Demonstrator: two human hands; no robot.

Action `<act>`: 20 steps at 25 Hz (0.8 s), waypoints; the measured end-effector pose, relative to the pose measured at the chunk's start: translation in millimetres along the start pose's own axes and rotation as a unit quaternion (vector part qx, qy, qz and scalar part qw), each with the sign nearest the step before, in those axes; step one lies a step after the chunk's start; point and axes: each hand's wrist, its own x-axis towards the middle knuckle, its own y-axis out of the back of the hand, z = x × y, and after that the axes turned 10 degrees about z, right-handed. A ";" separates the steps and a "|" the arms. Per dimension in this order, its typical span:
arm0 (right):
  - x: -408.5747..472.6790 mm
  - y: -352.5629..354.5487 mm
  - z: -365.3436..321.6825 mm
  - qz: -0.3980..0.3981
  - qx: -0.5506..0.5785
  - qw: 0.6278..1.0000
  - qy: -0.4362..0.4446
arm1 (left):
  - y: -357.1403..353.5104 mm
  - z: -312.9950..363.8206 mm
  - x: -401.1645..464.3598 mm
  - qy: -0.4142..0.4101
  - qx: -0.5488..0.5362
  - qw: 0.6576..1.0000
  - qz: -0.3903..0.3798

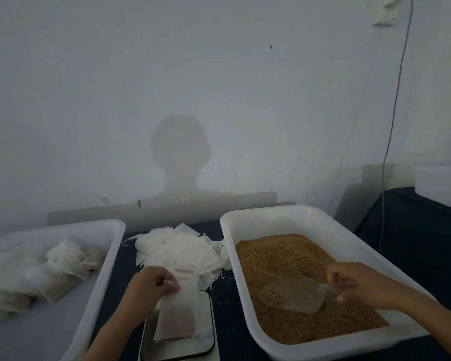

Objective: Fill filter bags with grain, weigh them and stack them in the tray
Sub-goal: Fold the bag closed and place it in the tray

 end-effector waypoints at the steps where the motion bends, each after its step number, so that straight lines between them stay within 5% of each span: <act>1: -1.3 2.4 2.1 0.002 0.014 1.000 0.001 | 3.4 7.2 -1.8 -0.008 -0.038 0.999 0.013; 9: -21.5 39.1 10.1 0.035 0.108 0.994 0.009 | 8.2 104.3 0.3 -0.150 -0.195 0.967 0.070; 15: -43.1 74.0 21.5 0.053 0.137 0.989 -0.018 | -36.9 153.9 0.3 -0.269 -0.210 0.940 0.016; 20: -55.4 88.4 33.5 0.059 0.108 0.991 -0.045 | -73.2 168.2 2.6 -0.288 -0.185 0.938 -0.052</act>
